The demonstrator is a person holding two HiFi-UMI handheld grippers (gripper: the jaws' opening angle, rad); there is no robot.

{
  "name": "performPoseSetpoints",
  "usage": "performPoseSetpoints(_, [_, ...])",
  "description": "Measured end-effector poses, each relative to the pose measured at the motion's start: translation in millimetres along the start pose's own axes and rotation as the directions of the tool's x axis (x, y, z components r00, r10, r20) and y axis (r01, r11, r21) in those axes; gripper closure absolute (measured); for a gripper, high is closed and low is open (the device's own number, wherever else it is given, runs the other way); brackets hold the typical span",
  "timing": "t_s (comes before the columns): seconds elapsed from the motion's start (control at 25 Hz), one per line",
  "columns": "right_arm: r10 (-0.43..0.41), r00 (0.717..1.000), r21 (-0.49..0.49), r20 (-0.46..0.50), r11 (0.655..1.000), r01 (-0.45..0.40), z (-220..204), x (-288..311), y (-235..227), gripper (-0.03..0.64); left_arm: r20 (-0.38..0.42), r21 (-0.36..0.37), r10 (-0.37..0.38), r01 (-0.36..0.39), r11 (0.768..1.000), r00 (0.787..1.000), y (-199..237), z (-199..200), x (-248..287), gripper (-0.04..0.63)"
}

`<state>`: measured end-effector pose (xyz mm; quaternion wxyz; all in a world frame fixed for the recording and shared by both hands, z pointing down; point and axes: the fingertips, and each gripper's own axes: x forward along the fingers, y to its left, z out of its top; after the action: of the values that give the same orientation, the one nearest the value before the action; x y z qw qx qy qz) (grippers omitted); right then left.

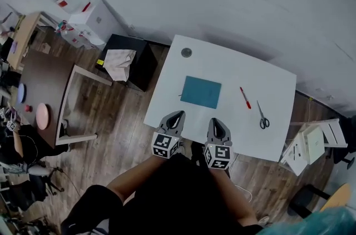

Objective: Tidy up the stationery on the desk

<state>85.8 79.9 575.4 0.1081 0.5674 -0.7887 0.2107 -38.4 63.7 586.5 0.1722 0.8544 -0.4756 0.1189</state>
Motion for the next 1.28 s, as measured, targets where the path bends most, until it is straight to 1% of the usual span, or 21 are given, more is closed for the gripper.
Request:
performPoseSetpoints(0.16, [0.016,0.999,0.01,-0.035,1.0,-0.015,-5.8,22.7,-31.5,0.582,-0.059,-0.006,0.05,-0.051,0.999,0.997,21.0,-15.9,33.5,0.581])
performPoseSetpoints(0.28, [0.018,0.996,0.01,-0.087,1.0,-0.017,-20.6,41.6,-52.6,0.581,-0.109,-0.047,0.096,-0.102,0.994,0.989,33.3,-23.3,48.7,0.581])
performPoseSetpoints(0.4, [0.011,0.992,0.007,-0.129,1.0,-0.011,-33.8,62.0,-66.7,0.581,-0.147,-0.075,0.111,-0.123,0.99,0.983,46.3,-29.3,62.7,0.58])
performPoseSetpoints(0.52, [-0.002,0.984,0.015,-0.18,1.0,0.005,-51.1,73.0,-74.1,0.581,-0.211,-0.112,0.115,-0.141,0.984,0.971,64.5,-50.3,74.9,0.58])
performPoseSetpoints(0.6, [-0.008,0.977,0.027,-0.214,1.0,0.014,-62.1,78.0,-75.6,0.581,-0.25,-0.15,0.098,-0.139,0.979,0.963,77.7,-62.2,83.2,0.58])
performPoseSetpoints(0.64, [-0.008,0.974,0.034,-0.228,0.999,0.016,-66.9,80.9,-75.5,0.581,-0.264,-0.15,0.083,-0.126,0.981,0.961,82.9,-65.8,88.1,0.58])
performPoseSetpoints(0.76, [-0.006,0.961,0.048,-0.275,0.999,0.02,-83.4,89.2,-73.9,0.581,-0.304,-0.099,0.048,-0.082,0.992,0.951,95.1,-79.0,102.5,0.58])
performPoseSetpoints(0.84, [-0.014,0.953,0.057,-0.304,0.998,0.033,-93.7,94.7,-75.4,0.581,-0.339,-0.089,0.025,-0.059,0.994,0.941,101.2,-91.8,112.6,0.58])
performPoseSetpoints(1.0, [-0.032,0.931,0.081,-0.363,0.995,0.066,-113.2,113.2,-80.1,0.581,-0.392,-0.145,-0.029,-0.03,0.989,0.919,115.3,-116.3,130.3,0.578])
performPoseSetpoints(1.08, [-0.034,0.918,0.094,-0.396,0.993,0.077,-123.7,122.2,-83.8,0.581,-0.423,-0.152,-0.06,-0.005,0.988,0.904,116.7,-127.4,136.6,0.571])
performPoseSetpoints(1.12, [-0.037,0.911,0.097,-0.412,0.992,0.084,-128.8,125.1,-87.1,0.581,-0.44,-0.157,-0.079,0.011,0.988,0.895,114.8,-133.7,139.6,0.554])
performPoseSetpoints(1.2, [-0.049,0.896,0.101,-0.441,0.989,0.104,-138.2,130.1,-94.3,0.581,-0.472,-0.166,-0.114,0.04,0.985,0.874,112.2,-145.6,144.9,0.498])
performPoseSetpoints(1.28, [-0.065,0.883,0.112,-0.466,0.985,0.132,-147.0,135.4,-99.6,0.58,-0.502,-0.168,-0.129,0.05,0.985,0.855,116.0,-155.7,147.6,0.485])
